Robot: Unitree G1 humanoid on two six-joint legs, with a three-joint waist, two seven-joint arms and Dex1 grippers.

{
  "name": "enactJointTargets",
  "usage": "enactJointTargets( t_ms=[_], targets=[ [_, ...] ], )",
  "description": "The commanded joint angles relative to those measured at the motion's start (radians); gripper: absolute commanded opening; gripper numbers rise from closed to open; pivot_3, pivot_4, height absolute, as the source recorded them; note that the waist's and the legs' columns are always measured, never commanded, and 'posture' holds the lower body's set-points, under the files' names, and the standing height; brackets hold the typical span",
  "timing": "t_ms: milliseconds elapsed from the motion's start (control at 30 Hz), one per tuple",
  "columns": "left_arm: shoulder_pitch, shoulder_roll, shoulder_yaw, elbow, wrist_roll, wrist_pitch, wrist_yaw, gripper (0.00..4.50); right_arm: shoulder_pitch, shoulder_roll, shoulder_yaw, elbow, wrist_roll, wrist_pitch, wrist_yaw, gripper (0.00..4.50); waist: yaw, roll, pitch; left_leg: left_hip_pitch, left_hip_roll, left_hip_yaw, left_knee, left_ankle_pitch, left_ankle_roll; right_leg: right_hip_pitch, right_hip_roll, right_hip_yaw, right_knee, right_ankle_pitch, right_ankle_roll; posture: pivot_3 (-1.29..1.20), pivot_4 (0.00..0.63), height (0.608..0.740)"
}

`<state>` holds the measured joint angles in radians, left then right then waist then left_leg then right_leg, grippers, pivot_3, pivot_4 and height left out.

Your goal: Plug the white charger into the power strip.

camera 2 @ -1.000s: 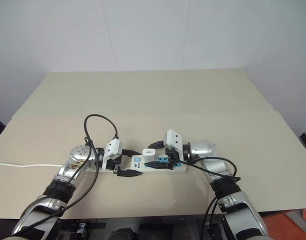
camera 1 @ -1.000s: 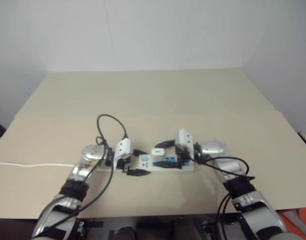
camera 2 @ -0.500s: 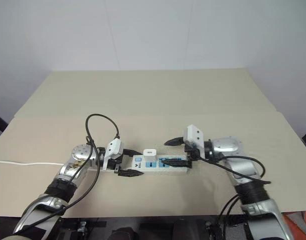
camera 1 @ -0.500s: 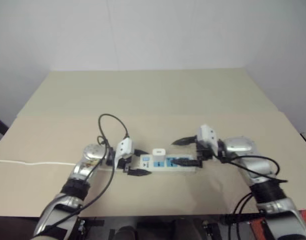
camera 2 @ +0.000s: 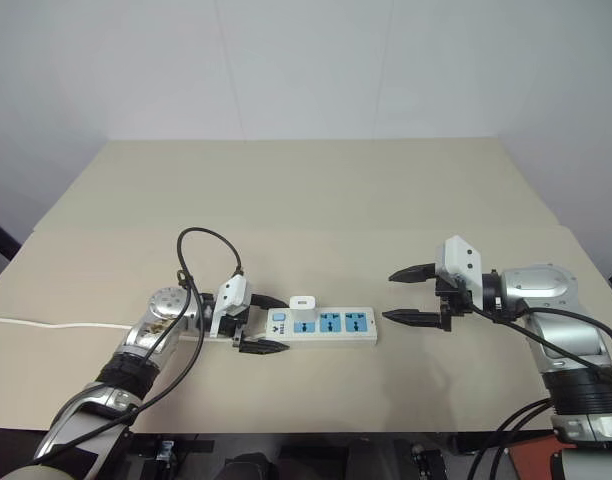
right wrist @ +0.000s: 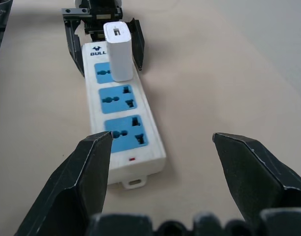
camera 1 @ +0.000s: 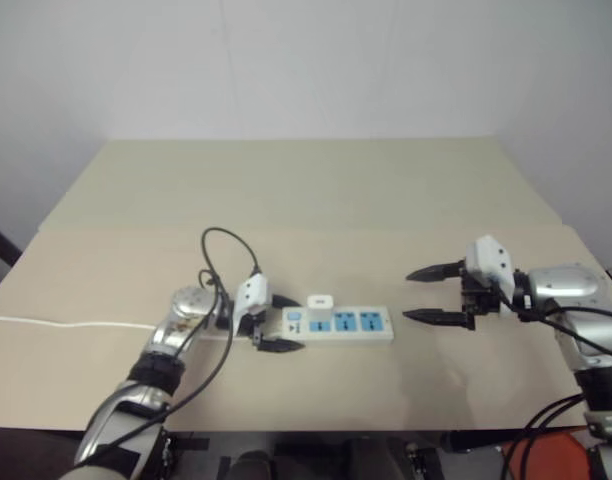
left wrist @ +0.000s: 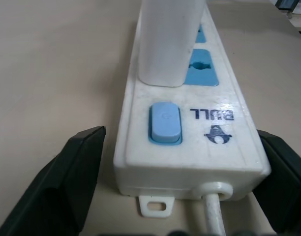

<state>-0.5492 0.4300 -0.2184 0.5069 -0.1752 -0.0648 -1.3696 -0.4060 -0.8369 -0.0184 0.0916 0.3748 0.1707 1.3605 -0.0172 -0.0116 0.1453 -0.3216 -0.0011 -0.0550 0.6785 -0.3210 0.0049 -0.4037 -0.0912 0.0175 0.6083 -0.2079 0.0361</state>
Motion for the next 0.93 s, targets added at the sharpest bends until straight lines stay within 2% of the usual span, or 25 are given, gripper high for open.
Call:
enactJointTargets(
  t_ms=[33,267,400,533,933],
  targets=[
    [-0.007,0.065,0.048,-0.139,-0.062,0.028,-0.048,4.48,0.002,-0.010,-0.049,-0.005,0.018,-0.022,-0.009,3.88,0.000,-0.002,0.003,0.000,0.000,0.000,0.000,0.000,0.000,0.000,0.000,0.000,0.000,0.000,0.000,0.00,0.150,0.740],
    [0.070,0.309,0.161,-0.422,-0.189,0.180,-0.123,4.48,0.028,-0.058,-0.127,0.018,0.036,-0.024,-0.002,3.88,0.000,0.001,0.010,0.000,0.000,0.000,-0.002,0.000,0.000,-0.001,-0.001,0.000,0.000,0.000,0.000,0.00,0.150,0.740],
    [0.116,0.424,0.226,-0.455,-0.193,0.185,-0.128,4.48,0.050,-0.081,-0.169,0.050,0.033,-0.042,0.003,3.88,0.002,0.001,0.011,-0.001,0.000,0.000,-0.002,0.000,0.000,-0.001,-0.001,0.000,-0.001,-0.001,0.001,0.00,0.150,0.740],
    [0.158,0.499,0.297,-0.472,-0.209,0.209,-0.101,4.48,0.090,-0.111,-0.228,0.079,0.031,-0.061,0.000,3.88,0.004,0.001,0.012,-0.001,0.000,0.001,-0.002,0.000,0.000,-0.001,-0.001,0.000,-0.001,-0.001,0.000,0.00,0.150,0.740],
    [0.240,0.486,0.345,-0.606,-0.288,0.313,-0.012,4.48,0.200,-0.132,-0.294,-0.020,0.030,-0.009,-0.094,3.88,0.003,0.000,0.014,0.000,0.001,0.001,-0.002,0.000,0.000,-0.001,-0.001,0.000,0.000,-0.001,0.001,0.00,0.150,0.740]
  ],
)
